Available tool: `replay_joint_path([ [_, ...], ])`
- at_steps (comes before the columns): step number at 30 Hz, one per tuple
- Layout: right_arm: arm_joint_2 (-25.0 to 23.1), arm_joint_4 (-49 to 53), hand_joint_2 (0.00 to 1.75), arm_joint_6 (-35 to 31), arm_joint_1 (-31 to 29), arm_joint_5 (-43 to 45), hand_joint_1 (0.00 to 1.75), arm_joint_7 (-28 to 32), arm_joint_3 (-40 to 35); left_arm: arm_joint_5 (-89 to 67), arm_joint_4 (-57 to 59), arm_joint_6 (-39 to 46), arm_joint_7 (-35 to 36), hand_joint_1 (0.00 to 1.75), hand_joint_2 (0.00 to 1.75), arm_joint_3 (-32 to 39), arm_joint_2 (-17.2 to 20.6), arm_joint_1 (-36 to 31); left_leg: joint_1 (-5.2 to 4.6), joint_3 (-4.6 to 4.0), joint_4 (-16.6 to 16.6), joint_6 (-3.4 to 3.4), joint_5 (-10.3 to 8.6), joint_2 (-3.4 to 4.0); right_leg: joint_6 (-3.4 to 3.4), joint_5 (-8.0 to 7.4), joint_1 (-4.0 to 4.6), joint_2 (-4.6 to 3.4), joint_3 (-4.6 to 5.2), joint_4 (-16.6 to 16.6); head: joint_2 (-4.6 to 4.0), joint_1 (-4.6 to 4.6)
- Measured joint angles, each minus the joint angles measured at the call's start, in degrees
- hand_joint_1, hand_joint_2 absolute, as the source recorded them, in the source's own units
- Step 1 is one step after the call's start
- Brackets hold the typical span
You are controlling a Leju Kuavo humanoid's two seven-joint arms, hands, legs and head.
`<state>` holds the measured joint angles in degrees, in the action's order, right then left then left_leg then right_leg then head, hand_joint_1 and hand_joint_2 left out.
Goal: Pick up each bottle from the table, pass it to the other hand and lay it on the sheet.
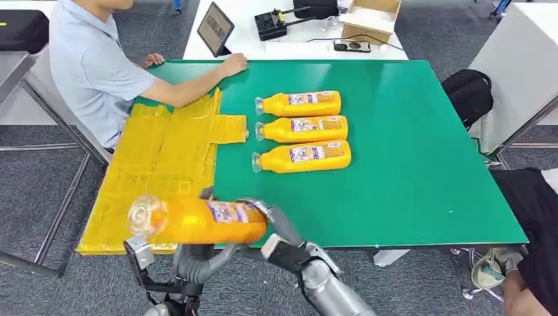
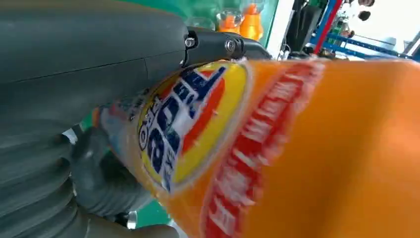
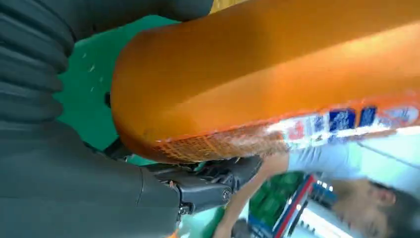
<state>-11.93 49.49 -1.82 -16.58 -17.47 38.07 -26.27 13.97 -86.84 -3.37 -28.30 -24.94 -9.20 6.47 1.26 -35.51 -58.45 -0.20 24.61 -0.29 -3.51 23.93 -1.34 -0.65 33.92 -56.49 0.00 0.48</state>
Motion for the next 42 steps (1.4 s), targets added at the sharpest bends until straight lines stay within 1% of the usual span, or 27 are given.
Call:
replay_joint_path([
  [3,-0.5,-1.4,1.75,0.5,-0.7,0.4,1.75,0.0,-1.5,-0.6,0.3,0.6,-0.4,0.02,1.75,0.1,-0.2,-0.5,0.00,0.00,0.0,0.00,0.00,0.01,0.00,0.00,0.00,-0.01,0.00,0.0,0.00,0.02],
  [4,-0.6,-1.9,1.75,0.7,-0.9,0.5,1.75,0.0,-1.9,-0.7,0.3,0.8,-0.5,1.55,1.75,0.2,-0.2,-0.6,0.00,0.01,0.0,0.00,0.00,0.01,0.00,0.00,0.00,-0.01,0.00,0.0,0.00,-0.02],
  [5,-0.7,-2.4,1.75,0.9,-1.0,0.5,1.75,0.0,-2.3,-0.8,0.4,1.0,-0.6,1.75,1.75,0.4,-0.2,-0.6,0.00,0.01,0.0,0.00,0.00,0.02,0.00,0.00,0.00,-0.01,0.00,0.0,0.00,0.00],
  [13,-1.4,-5.9,1.75,1.3,-2.0,1.0,1.75,-0.1,-3.8,-0.5,0.4,1.6,-1.0,1.75,1.75,2.0,-0.7,-0.1,0.00,0.00,0.0,0.00,0.00,0.02,0.00,0.00,0.00,-0.01,0.04,0.0,0.00,0.00],
  [14,-1.5,-6.2,1.75,1.3,-2.1,1.0,1.73,-0.1,-3.8,-0.5,0.4,1.7,-1.1,1.75,1.75,2.2,-0.7,0.0,0.00,0.00,0.0,0.00,0.00,0.02,0.00,0.00,0.00,-0.01,0.04,0.0,0.00,0.00],
  [15,-1.6,-6.5,1.75,1.3,-2.1,1.0,1.64,-0.1,-3.9,-0.2,0.3,1.9,-1.1,1.75,1.75,2.4,-0.7,0.2,0.00,0.00,0.0,0.00,0.00,0.03,0.00,0.00,0.00,-0.01,0.04,0.0,0.00,-0.02],
  [16,-1.7,-6.7,1.75,1.3,-2.1,1.0,0.14,-0.1,-4.1,-0.1,0.3,2.1,-1.1,1.75,1.75,2.5,-0.8,0.3,0.00,0.00,0.0,0.00,0.00,0.03,0.00,0.00,0.00,-0.01,0.05,0.0,0.00,0.00],
  [17,-1.8,-7.0,1.75,1.3,-2.1,1.0,0.00,-0.2,-4.2,0.0,0.3,2.3,-1.2,1.75,1.75,2.8,-0.9,0.4,0.00,0.00,0.0,0.00,0.00,0.03,0.00,0.00,0.00,-0.01,0.05,0.0,0.00,0.00],
  [19,-1.9,-7.4,1.75,1.3,-2.1,0.9,0.00,-0.2,-4.5,0.5,0.3,2.7,-1.4,1.75,1.75,3.2,-1.2,0.5,0.00,0.00,0.0,0.00,0.00,0.03,0.00,0.00,0.00,-0.01,0.05,0.0,0.00,-0.02],
  [20,-2.0,-7.6,0.00,1.3,-1.9,0.6,0.00,-0.3,-4.8,0.7,0.2,2.9,-1.5,1.75,1.75,3.5,-1.3,0.5,0.00,0.01,0.0,0.00,0.00,0.03,0.00,0.00,0.00,-0.01,0.05,0.0,0.00,0.02],
  [23,-1.9,-8.2,0.00,1.1,-1.2,-0.3,0.00,-0.6,-5.6,0.9,-0.5,3.2,-1.9,1.75,1.75,3.9,-1.7,0.6,0.00,0.00,0.0,0.00,0.00,0.02,0.00,0.00,0.00,-0.01,0.05,0.0,0.00,-0.02],
  [26,-1.9,-8.4,0.00,-0.5,-0.4,-0.8,0.00,-0.2,-5.9,1.0,-1.0,3.3,-1.9,1.75,1.75,4.3,-1.7,0.7,0.00,0.00,0.0,0.00,0.01,0.03,0.00,0.00,0.00,-0.02,0.08,0.0,0.00,-0.02],
  [30,-1.2,-6.6,0.00,-6.0,2.2,-0.9,0.00,0.0,-6.7,0.9,-1.2,3.5,-1.0,1.75,1.75,4.4,-1.7,0.7,0.00,-0.01,0.0,0.00,0.01,0.01,0.01,0.01,0.00,-0.01,0.08,0.0,0.00,-0.02],
  [36,2.6,1.7,0.00,-17.0,8.1,2.2,0.00,0.0,-9.1,-3.0,-1.8,5.1,0.3,1.75,1.75,5.7,-0.6,0.1,0.00,-0.03,0.0,-0.01,0.03,0.02,0.01,0.02,0.00,-0.01,0.08,0.0,0.00,-0.02],
  [39,4.7,6.2,0.00,-26.3,10.3,4.1,0.00,0.0,-9.9,-10.9,-2.0,8.5,1.6,1.75,1.75,6.8,0.7,-0.3,0.00,-0.03,0.0,-0.01,0.02,0.02,0.02,0.02,0.00,-0.01,0.09,0.0,0.00,-0.02],
  [41,6.6,10.6,0.00,-34.0,11.8,5.4,0.00,0.0,-10.0,-18.8,-2.0,11.7,2.4,1.75,1.75,7.8,1.9,-0.9,0.00,-0.02,0.0,-0.01,0.02,0.02,0.02,0.01,0.00,-0.01,0.08,0.0,0.00,-0.02],
  [42,7.2,12.4,0.00,-36.1,12.6,5.9,0.00,0.0,-9.8,-21.4,-2.0,12.7,2.9,1.75,1.75,8.3,2.6,-1.3,0.00,-0.02,0.0,-0.01,0.02,0.02,0.02,0.01,0.00,-0.01,0.07,0.0,0.00,-0.02],
])
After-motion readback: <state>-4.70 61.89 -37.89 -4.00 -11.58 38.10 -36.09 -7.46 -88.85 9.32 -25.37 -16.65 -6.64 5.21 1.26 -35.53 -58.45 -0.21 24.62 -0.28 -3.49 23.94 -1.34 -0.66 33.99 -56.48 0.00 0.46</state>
